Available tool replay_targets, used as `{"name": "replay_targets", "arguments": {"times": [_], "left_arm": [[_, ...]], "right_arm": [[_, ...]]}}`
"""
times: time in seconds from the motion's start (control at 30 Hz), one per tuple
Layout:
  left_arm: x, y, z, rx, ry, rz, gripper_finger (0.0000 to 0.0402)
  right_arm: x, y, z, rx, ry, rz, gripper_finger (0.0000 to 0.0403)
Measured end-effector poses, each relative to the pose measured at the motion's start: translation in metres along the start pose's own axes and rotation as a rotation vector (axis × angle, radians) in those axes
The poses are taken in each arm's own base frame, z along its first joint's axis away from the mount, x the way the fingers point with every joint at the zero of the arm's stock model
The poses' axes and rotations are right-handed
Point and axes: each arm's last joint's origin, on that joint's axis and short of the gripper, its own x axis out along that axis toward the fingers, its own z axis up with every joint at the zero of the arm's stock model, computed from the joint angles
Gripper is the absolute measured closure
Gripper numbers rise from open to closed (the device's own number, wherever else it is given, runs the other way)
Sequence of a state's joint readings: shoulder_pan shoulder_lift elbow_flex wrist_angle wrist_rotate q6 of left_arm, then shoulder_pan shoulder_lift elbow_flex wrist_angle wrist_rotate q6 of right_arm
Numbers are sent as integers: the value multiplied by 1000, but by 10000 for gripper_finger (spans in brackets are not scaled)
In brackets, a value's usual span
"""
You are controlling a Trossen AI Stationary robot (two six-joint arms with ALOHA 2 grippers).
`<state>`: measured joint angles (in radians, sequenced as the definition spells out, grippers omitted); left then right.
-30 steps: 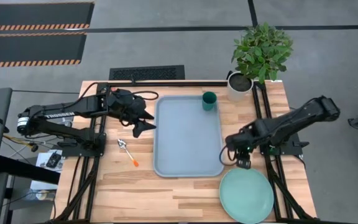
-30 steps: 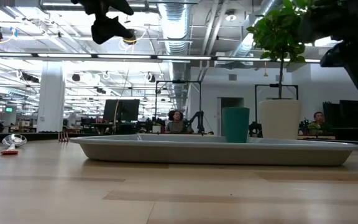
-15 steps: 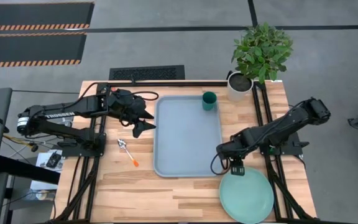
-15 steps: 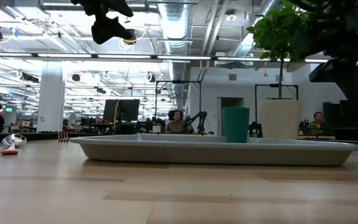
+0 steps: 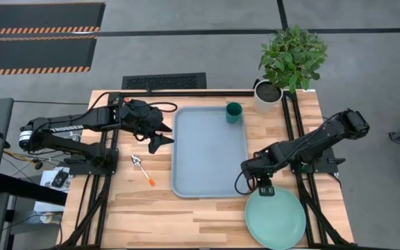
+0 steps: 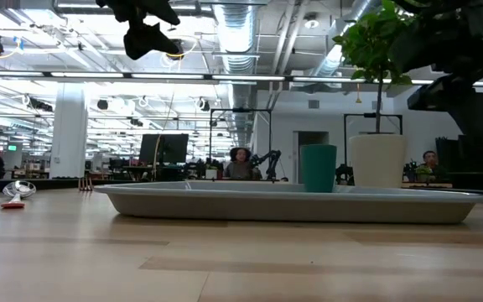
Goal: Pick and place plate/cup/fork/spoon on tray
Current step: Put the light green plate on the gray serving tray to the bottom left of the green cup
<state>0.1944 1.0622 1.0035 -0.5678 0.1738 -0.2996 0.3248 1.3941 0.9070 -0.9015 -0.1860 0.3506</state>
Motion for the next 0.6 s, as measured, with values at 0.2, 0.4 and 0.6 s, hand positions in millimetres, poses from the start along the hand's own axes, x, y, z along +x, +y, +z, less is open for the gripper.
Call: {"name": "replay_targets", "arguments": {"times": [0.2, 0.4, 0.6], "left_arm": [[0, 0, 0, -5, -4, 16, 151], [0, 1, 0, -7, -7, 28, 151], [0, 1, 0, -8, -13, 51, 151]], "right_arm": [[9, -3, -5, -25, 20, 22, 198], [38, -13, -23, 5, 71, 92, 198], [58, -23, -38, 15, 85, 79, 198]]}}
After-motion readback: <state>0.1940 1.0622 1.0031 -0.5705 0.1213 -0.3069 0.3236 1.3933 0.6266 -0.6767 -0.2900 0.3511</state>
